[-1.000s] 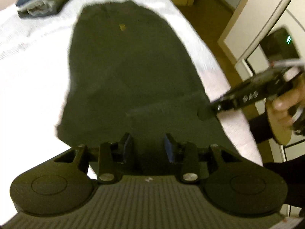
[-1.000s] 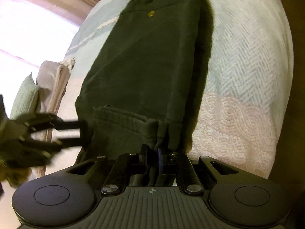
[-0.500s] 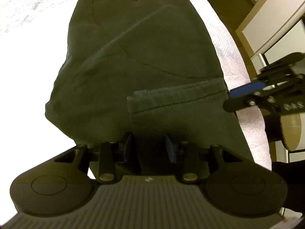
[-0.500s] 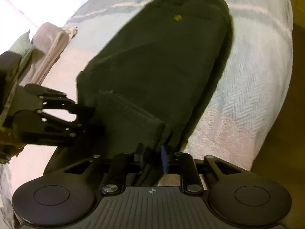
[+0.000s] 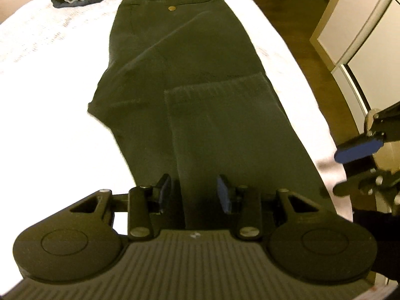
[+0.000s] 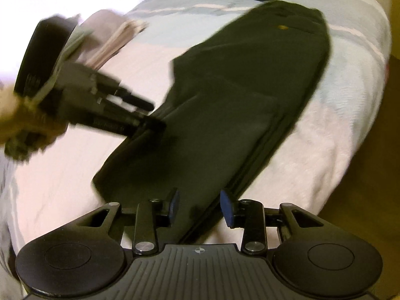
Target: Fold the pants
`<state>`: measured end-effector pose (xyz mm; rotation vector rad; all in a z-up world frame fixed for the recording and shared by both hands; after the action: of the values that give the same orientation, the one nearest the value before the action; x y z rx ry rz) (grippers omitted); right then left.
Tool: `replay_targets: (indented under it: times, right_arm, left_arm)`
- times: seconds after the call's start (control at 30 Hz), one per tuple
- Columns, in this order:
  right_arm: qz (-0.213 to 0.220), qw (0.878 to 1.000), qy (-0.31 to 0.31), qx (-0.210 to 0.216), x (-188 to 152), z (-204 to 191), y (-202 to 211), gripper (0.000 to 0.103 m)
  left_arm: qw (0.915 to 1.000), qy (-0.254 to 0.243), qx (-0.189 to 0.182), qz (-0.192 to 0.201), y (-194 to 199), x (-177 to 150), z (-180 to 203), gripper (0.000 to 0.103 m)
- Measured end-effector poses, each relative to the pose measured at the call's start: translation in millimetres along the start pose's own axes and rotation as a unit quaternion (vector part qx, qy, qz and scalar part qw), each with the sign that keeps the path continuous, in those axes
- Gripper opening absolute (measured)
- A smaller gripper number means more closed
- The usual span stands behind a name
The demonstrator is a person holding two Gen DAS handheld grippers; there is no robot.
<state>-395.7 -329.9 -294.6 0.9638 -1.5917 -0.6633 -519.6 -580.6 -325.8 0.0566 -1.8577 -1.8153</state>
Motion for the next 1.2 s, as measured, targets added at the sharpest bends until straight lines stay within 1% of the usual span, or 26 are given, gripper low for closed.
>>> replay_targets:
  times: [0.1, 0.17, 0.23, 0.27, 0.3, 0.37, 0.43, 0.5, 0.53, 0.57, 0.63, 0.67, 0.7, 0.8, 0.83, 0.87, 0.9, 0.93, 0.97, 1.0, 1.03, 1.07, 1.1, 1.13, 1.17, 1.2]
  right_arm:
    - [0.0, 0.998, 0.062, -0.006, -14.9, -33.5, -0.7, 0.037]
    - [0.0, 0.995, 0.099, -0.006, -24.7, -53.7, -3.0, 0.04]
    - [0.0, 0.988, 0.152, -0.011, -34.9, -74.9, -7.5, 0.044]
    - [-0.001, 0.984, 0.178, -0.015, -39.5, -83.0, -10.8, 0.046]
    - [-0.003, 0.977, 0.21, -0.02, -45.7, -92.4, -14.2, 0.047]
    - [-0.009, 0.961, 0.276, -0.035, -58.3, -105.4, -24.7, 0.047]
    - [-0.017, 0.939, 0.336, -0.067, -70.4, -113.2, -34.7, 0.047]
    - [-0.021, 0.915, 0.391, -0.101, -80.6, -119.1, -45.1, 0.047]
    - [-0.023, 0.901, 0.417, -0.115, -85.2, -122.0, -50.6, 0.047]
    - [-0.021, 0.89, 0.437, -0.128, -87.5, -124.2, -54.8, 0.047]
    - [-0.012, 0.86, 0.484, -0.16, -93.8, -128.3, -64.8, 0.047]
    - [-0.008, 0.845, 0.505, -0.176, -95.8, -130.2, -69.9, 0.048]
    - [-0.007, 0.832, 0.524, -0.181, -98.5, -131.8, -76.2, 0.048]
    - [-0.009, 0.801, 0.567, -0.195, -101.3, -126.5, -97.4, 0.049]
    - [-0.01, 0.793, 0.577, -0.195, -102.1, -124.5, -100.9, 0.049]
    - [-0.009, 0.789, 0.583, -0.194, -102.5, -122.4, -102.5, 0.049]
    - [-0.006, 0.789, 0.584, -0.189, -102.3, -120.2, -102.4, 0.049]
    - [-0.003, 0.789, 0.585, -0.186, -102.3, -117.5, -101.9, 0.049]
    - [0.001, 0.79, 0.586, -0.183, -101.8, -115.2, -101.7, 0.049]
    - [0.005, 0.796, 0.579, -0.177, -100.1, -112.6, -100.2, 0.047]
    - [0.008, 0.804, 0.569, -0.171, -96.8, -111.5, -95.3, 0.044]
    - [0.011, 0.814, 0.556, -0.166, -95.3, -112.7, -88.6, 0.039]
    - [0.016, 0.825, 0.541, -0.162, -89.1, -111.7, -83.0, 0.035]
    - [0.023, 0.836, 0.525, -0.159, -82.1, -113.0, -74.1, 0.035]
    - [0.031, 0.844, 0.512, -0.157, -75.6, -113.2, -67.3, 0.034]
    - [0.038, 0.851, 0.499, -0.156, -69.1, -112.2, -60.6, 0.034]
  left_arm:
    - [0.9998, -0.007, 0.015, 0.006, 17.6, -27.5, -6.0, 0.036]
    - [0.9998, -0.007, 0.019, 0.009, 21.2, -43.1, -8.1, 0.036]
    - [0.9996, -0.009, 0.024, 0.013, 30.7, -59.8, -9.4, 0.038]
    - [0.9994, -0.013, 0.028, 0.016, 35.3, -68.2, -9.8, 0.041]
    - [0.9991, -0.02, 0.032, 0.021, 40.9, -78.7, -8.6, 0.046]
    - [0.9972, -0.039, 0.045, 0.043, 53.4, -100.4, -7.5, 0.051]
    - [0.9934, -0.069, 0.062, 0.067, 61.4, -122.9, -4.1, 0.052]
    - [0.9854, -0.115, 0.078, 0.099, 66.8, -145.9, 3.2, 0.062]
    - [0.9805, -0.141, 0.083, 0.109, 67.3, -155.0, 7.6, 0.065]
    - [0.9741, -0.167, 0.09, 0.122, 67.3, -163.9, 12.5, 0.068]
    - [0.957, -0.23, 0.097, 0.148, 65.0, -179.0, 24.1, 0.071]
    - [0.9465, -0.261, 0.104, 0.158, 62.0, -185.6, 29.2, 0.072]
    - [0.9339, -0.296, 0.113, 0.166, 56.9, -191.3, 34.8, 0.072]
    - [0.9015, -0.379, 0.119, 0.171, 40.3, -205.0, 49.1, 0.072]
    - [0.8884, -0.409, 0.121, 0.169, 33.2, -208.8, 53.2, 0.072]
    - [0.8764, -0.434, 0.124, 0.168, 27.4, -211.8, 56.2, 0.072]
    - [0.8613, -0.461, 0.133, 0.168, 19.9, -213.8, 57.9, 0.072]
    - [0.8512, -0.477, 0.14, 0.168, 11.9, -214.7, 59.0, 0.072]
    - [0.8428, -0.49, 0.147, 0.168, 3.6, -213.4, 57.1, 0.067]
    - [0.8338, -0.501, 0.16, 0.167, -3.0, -211.8, 54.5, 0.059]
    - [0.829, -0.507, 0.168, 0.165, -7.7, -209.5, 51.8, 0.053]
    - [0.8262, -0.51, 0.173, 0.167, -11.5, -204.9, 47.9, 0.044]
    - [0.829, -0.507, 0.168, 0.166, -10.3, -200.7, 45.8, 0.039]
    - [0.8347, -0.5, 0.161, 0.164, -8.1, -196.4, 43.8, 0.035]
    - [0.8399, -0.494, 0.156, 0.163, -5.5, -192.3, 41.7, 0.029]
    - [0.8474, -0.484, 0.147, 0.163, 0.2, -187.7, 40.1, 0.026]
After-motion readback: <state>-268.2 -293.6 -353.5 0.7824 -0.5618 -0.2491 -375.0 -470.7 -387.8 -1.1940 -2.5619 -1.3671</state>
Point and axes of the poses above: each gripper's, at about its wrist camera, not at the fingertips, and y roughly against the way its jaws point, z to its right, x to its top, the point moved 7 cm from there along -y, roughly the way its jaws point, and after that the axes turned 12 degrees about y, right-handed, at the moved point
